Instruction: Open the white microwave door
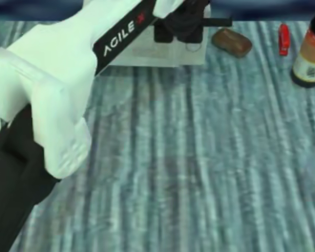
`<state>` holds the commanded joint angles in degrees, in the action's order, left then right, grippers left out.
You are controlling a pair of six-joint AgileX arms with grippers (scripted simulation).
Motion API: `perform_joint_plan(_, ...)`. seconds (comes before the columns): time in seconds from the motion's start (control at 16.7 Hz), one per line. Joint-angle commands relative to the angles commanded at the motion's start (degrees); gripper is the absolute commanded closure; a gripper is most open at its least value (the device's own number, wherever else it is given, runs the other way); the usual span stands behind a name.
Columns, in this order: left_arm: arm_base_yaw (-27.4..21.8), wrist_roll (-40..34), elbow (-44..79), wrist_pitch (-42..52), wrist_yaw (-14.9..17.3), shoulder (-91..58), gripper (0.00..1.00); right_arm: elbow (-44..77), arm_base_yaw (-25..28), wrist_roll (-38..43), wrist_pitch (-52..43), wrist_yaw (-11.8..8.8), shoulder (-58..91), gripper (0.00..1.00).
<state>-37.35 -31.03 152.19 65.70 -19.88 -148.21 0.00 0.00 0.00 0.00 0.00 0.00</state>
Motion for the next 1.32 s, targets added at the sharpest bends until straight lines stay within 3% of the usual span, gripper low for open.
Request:
perform_joint_plan(0.3,0.96,-1.76,7.57,8.16,2.65,-2.49,1.0,0.0,0.0,0.0,0.0,0.0,0.0,0.0)
perform_joint_plan(1.32,0.96,-1.76,7.57,8.16,2.65,-2.49,1.0,0.0,0.0,0.0,0.0,0.0,0.0,0.0)
